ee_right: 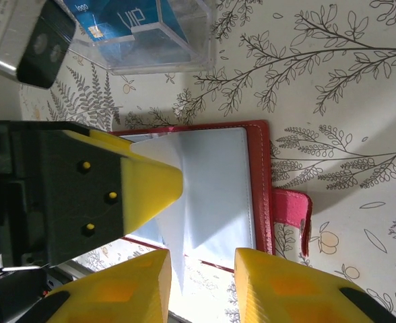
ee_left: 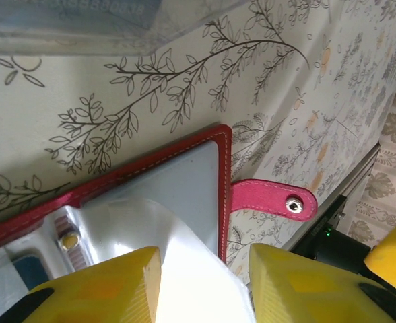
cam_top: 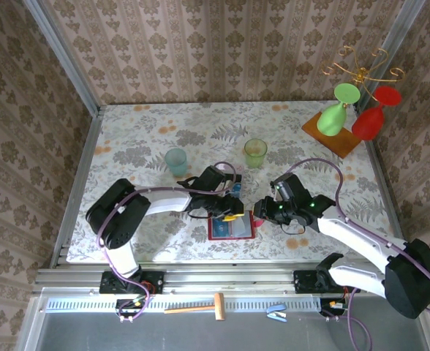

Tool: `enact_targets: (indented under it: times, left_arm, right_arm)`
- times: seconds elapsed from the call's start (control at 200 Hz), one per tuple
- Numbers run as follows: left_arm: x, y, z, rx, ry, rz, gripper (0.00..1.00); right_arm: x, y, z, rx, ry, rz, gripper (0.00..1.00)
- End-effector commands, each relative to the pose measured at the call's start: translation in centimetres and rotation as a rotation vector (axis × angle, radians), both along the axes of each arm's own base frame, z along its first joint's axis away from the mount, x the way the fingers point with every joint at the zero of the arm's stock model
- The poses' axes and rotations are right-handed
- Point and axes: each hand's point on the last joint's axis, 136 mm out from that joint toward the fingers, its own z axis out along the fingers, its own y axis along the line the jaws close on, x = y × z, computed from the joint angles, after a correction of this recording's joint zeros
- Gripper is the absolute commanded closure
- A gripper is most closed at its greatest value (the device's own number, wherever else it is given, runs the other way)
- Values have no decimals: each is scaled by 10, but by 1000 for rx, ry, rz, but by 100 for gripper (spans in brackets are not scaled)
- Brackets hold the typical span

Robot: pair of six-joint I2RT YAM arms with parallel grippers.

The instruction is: Take the credit cards out of the card holder

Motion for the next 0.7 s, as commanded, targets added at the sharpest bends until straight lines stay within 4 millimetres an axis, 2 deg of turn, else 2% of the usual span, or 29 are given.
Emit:
enact_targets:
  times: [0.0, 0.155, 0.43, 0.695]
  left_arm:
    - [1, -11, 5, -32, -2, -22, 59]
    - [2, -13, 2, -30, 3, -23, 57]
    - [2, -14, 5, -38, -7, -26, 47]
    - [6, -10, 14, -49, -32, -13, 49]
  right_arm:
    - [-5, -10, -4, -29, 12, -27, 66]
    - [-7, -12, -4, -26, 9, -34, 65]
    - [-8, -12, -3, -21, 7, -38, 65]
    - [-5, -7, -5, -4, 15, -34, 64]
